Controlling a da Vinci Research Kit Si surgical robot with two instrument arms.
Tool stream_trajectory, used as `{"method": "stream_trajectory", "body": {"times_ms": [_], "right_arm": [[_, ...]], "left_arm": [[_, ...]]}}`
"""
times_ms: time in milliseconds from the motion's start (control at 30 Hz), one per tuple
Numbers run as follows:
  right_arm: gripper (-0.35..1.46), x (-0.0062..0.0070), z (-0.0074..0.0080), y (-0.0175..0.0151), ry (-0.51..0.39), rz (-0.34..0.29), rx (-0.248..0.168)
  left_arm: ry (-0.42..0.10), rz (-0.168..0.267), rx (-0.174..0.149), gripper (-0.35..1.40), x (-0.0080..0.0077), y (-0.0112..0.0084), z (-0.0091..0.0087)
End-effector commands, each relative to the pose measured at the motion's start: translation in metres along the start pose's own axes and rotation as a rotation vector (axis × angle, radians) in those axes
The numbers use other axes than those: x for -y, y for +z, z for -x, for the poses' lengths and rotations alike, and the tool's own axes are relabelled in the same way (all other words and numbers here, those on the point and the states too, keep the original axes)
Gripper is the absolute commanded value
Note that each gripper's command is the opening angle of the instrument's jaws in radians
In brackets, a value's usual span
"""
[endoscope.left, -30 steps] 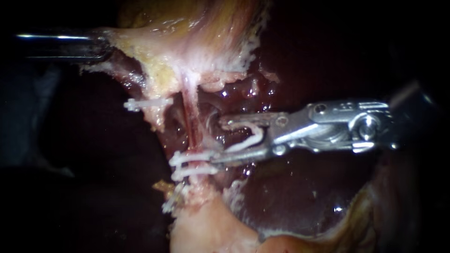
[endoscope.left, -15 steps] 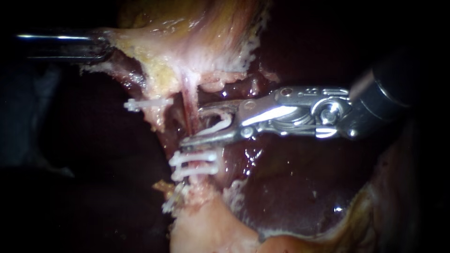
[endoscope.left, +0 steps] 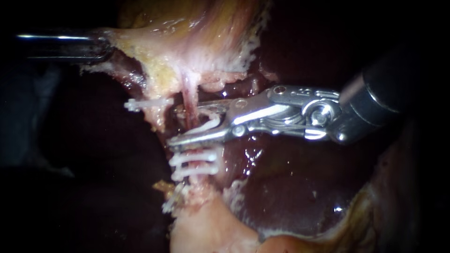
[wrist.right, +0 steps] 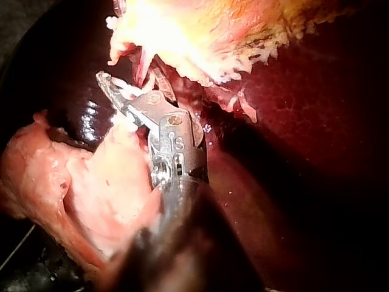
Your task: Clipping third clip right tube
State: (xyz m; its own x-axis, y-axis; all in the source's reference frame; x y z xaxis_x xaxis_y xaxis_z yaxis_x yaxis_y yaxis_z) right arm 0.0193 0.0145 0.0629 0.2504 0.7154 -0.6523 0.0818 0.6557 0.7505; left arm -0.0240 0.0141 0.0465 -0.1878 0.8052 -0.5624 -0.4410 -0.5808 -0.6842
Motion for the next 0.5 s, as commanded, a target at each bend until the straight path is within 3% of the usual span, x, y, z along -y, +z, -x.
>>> {"method": "stream_trajectory", "body": {"times_ms": [33, 333, 500], "right_arm": [[0.47, 0.0, 0.0, 0.0, -0.003, -0.011, -0.01], [0.46, 0.0002, -0.001, 0.0, -0.012, -0.082, -0.06], [0.46, 0.0013, -0.002, -0.0003, -0.013, -0.127, -0.093]], "left_arm": [[-0.001, -0.001, 0.0, -0.35, 0.0, 0.0, 0.0], [-0.001, -0.002, 0.0, -0.35, 0.0, 0.0001, 0.0001], [0.0, -0.002, 0.0, -0.35, 0.0001, 0.0001, 0.0001]]}}
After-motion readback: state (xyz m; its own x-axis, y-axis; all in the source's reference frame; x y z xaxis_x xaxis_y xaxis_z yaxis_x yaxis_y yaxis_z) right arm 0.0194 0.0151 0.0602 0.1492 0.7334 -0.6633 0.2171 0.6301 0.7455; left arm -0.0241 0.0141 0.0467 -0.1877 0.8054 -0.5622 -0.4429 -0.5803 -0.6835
